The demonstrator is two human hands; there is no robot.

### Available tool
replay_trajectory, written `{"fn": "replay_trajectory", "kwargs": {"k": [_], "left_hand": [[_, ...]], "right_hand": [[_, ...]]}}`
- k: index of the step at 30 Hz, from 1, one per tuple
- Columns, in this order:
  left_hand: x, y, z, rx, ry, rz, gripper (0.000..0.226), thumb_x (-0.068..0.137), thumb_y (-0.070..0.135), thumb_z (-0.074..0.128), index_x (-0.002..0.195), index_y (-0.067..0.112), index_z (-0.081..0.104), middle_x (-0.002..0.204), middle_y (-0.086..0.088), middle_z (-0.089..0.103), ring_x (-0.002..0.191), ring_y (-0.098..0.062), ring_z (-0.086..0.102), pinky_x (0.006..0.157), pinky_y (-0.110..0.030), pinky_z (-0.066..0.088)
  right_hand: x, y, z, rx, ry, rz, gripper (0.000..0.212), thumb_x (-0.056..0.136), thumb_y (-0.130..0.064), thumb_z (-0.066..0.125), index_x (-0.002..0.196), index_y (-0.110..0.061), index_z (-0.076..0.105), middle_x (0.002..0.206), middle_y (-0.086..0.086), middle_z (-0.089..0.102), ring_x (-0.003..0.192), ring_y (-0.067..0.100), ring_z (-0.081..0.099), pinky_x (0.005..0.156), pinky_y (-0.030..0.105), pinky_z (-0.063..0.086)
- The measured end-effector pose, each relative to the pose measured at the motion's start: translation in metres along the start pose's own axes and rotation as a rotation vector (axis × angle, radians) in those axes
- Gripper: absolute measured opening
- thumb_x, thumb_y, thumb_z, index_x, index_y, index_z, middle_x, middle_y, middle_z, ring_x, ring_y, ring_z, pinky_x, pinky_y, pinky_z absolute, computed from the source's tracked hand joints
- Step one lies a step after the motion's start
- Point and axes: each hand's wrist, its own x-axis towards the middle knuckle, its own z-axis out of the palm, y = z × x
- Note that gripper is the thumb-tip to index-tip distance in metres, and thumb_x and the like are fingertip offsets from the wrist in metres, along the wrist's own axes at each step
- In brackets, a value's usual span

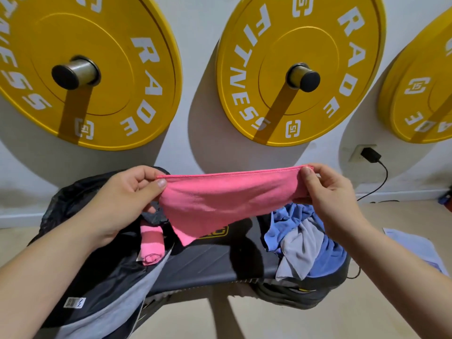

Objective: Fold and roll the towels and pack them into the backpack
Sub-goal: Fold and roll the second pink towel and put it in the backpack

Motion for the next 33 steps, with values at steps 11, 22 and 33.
{"fn": "replay_trajectory", "kwargs": {"k": [11,22,33], "left_hand": [[0.008,-0.007,0.006,-0.023,0.053,-0.086,0.012,0.099,0.013,0.061,0.102,0.004,0.068,0.063,-0.017,0.055,0.047,-0.021,0.044,0.045,-0.023,0.038],[0.106,-0.102,0.052,0.094,0.231,-0.316,0.017,0.092,0.002,0.065,0.079,0.012,0.066,0.078,-0.01,0.063,0.079,-0.025,0.063,0.088,-0.047,0.061],[0.096,-0.133,0.065,0.507,0.046,-0.069,0.02,0.082,-0.001,0.059,0.085,0.016,0.069,0.077,0.001,0.07,0.067,-0.013,0.062,0.059,-0.012,0.046]], "right_hand": [[0.005,0.006,0.005,-0.149,0.027,0.012,0.02,0.102,-0.025,0.058,0.089,-0.018,0.071,0.06,0.007,0.059,0.052,0.02,0.059,0.061,0.052,0.059],[0.096,0.118,0.059,-0.086,0.027,0.334,0.021,0.097,-0.017,0.066,0.076,-0.018,0.069,0.075,0.009,0.06,0.072,0.024,0.056,0.072,0.041,0.053],[0.101,0.147,0.019,-0.308,-0.357,0.31,0.011,0.09,-0.003,0.071,0.081,-0.009,0.074,0.075,0.005,0.066,0.072,0.016,0.06,0.07,0.029,0.055]]}}
